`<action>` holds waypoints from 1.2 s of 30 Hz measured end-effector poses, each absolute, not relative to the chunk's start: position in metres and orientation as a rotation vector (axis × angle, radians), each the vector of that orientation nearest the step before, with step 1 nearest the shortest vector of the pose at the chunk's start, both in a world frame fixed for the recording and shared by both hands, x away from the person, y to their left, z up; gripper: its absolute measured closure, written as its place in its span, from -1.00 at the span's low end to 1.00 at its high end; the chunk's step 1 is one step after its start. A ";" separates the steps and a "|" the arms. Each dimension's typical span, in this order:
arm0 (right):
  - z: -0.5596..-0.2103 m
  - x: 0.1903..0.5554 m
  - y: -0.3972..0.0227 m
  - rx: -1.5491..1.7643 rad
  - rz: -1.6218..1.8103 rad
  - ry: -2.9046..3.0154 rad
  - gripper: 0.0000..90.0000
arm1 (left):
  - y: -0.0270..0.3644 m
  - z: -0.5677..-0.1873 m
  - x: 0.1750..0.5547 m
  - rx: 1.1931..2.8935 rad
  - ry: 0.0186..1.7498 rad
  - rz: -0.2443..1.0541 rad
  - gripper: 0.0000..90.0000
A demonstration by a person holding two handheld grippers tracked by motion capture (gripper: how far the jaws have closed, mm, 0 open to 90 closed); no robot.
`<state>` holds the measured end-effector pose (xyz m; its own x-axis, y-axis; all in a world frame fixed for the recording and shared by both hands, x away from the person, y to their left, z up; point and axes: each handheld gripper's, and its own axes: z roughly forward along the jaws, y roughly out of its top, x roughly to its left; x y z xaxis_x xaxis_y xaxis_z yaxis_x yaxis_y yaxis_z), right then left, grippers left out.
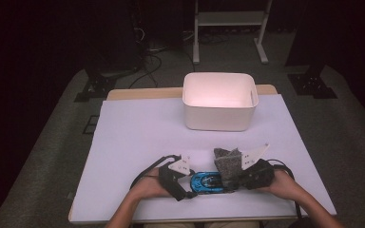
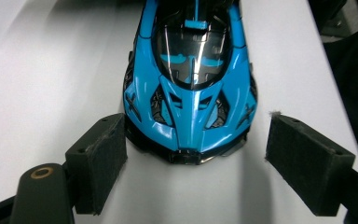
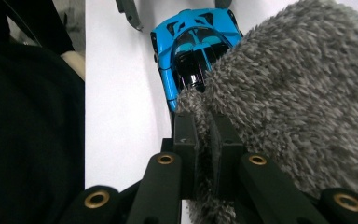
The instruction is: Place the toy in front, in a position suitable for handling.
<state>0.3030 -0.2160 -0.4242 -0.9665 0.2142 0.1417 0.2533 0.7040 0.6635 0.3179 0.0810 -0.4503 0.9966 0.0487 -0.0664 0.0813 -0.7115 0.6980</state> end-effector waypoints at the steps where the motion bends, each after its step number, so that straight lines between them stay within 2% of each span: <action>1: -0.425 0.303 -0.217 -0.389 -1.133 -2.844 0.83 | 0.081 -0.450 0.318 2.364 0.092 -0.058 -0.56; 8: -0.426 0.298 -0.218 -0.407 -1.153 -2.850 0.86 | 0.080 -0.448 0.325 2.351 0.128 -0.120 -0.57; 17: -0.428 0.294 -0.221 -0.423 -1.182 -2.844 0.87 | 0.080 -0.452 0.339 2.337 0.255 -0.202 -0.56; 20: -0.428 0.290 -0.222 -0.400 -1.184 -2.858 0.87 | 0.078 -0.450 0.342 2.331 0.310 -0.221 -0.49; 32: -0.430 0.282 -0.225 -0.415 -1.225 -2.879 0.87 | 0.062 -0.447 0.348 2.334 0.344 -0.339 -0.48; 34: -0.430 0.280 -0.227 -0.429 -1.242 -2.869 0.87 | 0.062 -0.449 0.350 2.324 0.353 -0.389 -0.39; 36: -0.431 0.279 -0.229 -0.432 -1.248 -2.873 0.87 | 0.062 -0.449 0.349 2.321 0.349 -0.383 -0.38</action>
